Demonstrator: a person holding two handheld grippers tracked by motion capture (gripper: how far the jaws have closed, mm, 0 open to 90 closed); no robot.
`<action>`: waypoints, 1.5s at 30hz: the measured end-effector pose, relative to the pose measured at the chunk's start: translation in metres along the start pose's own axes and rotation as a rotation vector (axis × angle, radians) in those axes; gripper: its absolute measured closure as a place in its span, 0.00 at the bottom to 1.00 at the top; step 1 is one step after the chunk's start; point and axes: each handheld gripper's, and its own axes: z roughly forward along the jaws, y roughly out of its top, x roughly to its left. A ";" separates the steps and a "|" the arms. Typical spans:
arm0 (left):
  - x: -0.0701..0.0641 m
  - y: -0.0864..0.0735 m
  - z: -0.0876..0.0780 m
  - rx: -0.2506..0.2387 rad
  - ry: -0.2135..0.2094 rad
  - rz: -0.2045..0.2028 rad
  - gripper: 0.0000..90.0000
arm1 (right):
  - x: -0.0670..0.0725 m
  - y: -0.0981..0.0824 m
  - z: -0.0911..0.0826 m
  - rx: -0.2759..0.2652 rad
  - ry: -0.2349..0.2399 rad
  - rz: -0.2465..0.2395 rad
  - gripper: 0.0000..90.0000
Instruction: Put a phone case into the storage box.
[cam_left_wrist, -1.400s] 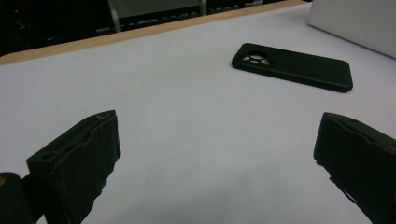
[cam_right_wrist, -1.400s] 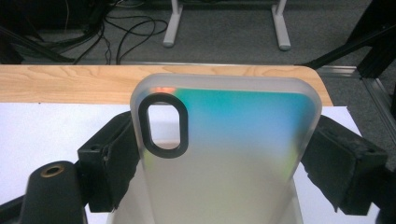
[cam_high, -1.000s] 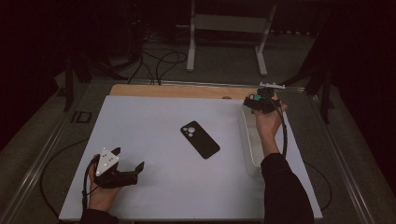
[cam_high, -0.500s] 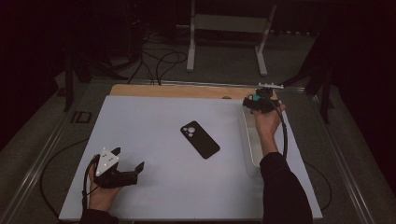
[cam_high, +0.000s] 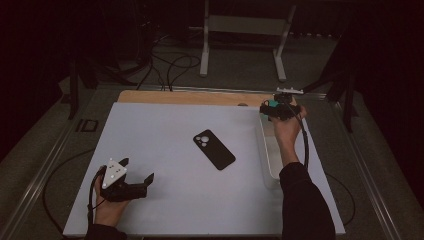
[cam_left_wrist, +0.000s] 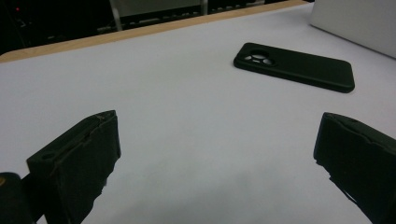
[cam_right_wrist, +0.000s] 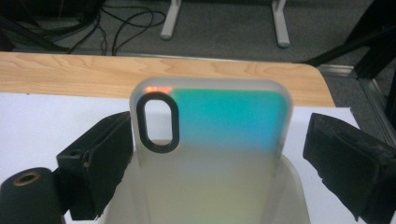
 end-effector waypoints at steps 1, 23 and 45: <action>0.000 0.000 0.000 0.000 0.000 0.000 0.01 | 0.000 0.000 -0.002 -0.005 0.002 -0.002 0.10; 0.000 0.001 0.000 0.008 0.000 -0.001 0.01 | 0.014 -0.028 -0.077 -0.145 0.255 -0.077 0.10; 0.000 0.002 0.001 0.018 0.005 0.003 0.01 | 0.025 -0.091 -0.154 -0.285 0.461 -0.207 0.15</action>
